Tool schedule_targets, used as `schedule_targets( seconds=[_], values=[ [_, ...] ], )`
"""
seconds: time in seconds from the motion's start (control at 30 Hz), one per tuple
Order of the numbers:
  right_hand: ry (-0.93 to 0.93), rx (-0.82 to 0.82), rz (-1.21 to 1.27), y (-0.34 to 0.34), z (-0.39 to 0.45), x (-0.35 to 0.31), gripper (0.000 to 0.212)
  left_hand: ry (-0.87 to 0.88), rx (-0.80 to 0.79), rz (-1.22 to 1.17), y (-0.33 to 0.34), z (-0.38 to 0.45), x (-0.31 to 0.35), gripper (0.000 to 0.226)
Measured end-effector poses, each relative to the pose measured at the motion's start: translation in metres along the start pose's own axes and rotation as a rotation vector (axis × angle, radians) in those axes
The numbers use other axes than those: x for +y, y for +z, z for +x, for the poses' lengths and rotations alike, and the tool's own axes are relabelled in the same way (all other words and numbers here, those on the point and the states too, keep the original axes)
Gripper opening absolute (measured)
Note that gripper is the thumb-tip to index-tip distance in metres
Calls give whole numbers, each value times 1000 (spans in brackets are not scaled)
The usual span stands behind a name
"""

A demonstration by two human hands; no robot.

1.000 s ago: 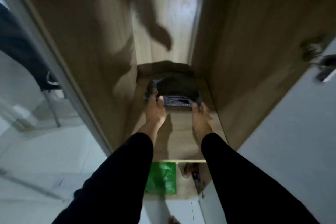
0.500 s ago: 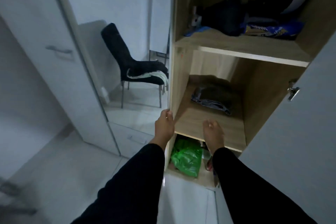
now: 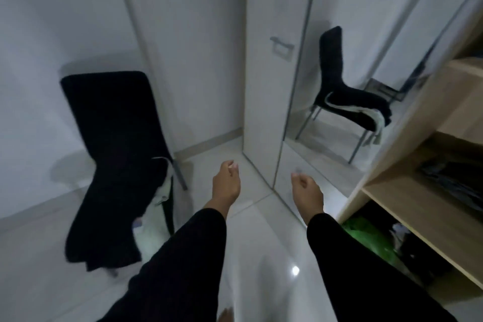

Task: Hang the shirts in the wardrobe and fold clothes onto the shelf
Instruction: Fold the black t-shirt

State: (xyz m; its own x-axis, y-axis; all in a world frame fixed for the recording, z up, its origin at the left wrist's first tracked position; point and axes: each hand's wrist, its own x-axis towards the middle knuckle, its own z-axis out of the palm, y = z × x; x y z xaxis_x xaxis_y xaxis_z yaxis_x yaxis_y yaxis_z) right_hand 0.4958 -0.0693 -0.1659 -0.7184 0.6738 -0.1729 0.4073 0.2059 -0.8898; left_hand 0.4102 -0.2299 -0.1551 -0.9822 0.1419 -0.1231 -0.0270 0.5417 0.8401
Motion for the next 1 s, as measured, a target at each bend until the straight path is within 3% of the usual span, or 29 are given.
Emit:
schedule_targets(
  seconds=[0.3,0.6,0.73,1.0],
  values=[
    [-164,-267,-99,157,-46,-72,43,-210,261,-48,-164,-3,-104,41],
    [-135,-391,-101,337,-82,-135,41,-313,384,-9,-324,56,-202,36],
    [-140,-445,-187,389,-89,-142,38,-370,336,45,-359,82,-237,25],
    [-55,-465,-328,460,-38,-138,41,-360,78,198,-363,172,-279,36]
  ],
)
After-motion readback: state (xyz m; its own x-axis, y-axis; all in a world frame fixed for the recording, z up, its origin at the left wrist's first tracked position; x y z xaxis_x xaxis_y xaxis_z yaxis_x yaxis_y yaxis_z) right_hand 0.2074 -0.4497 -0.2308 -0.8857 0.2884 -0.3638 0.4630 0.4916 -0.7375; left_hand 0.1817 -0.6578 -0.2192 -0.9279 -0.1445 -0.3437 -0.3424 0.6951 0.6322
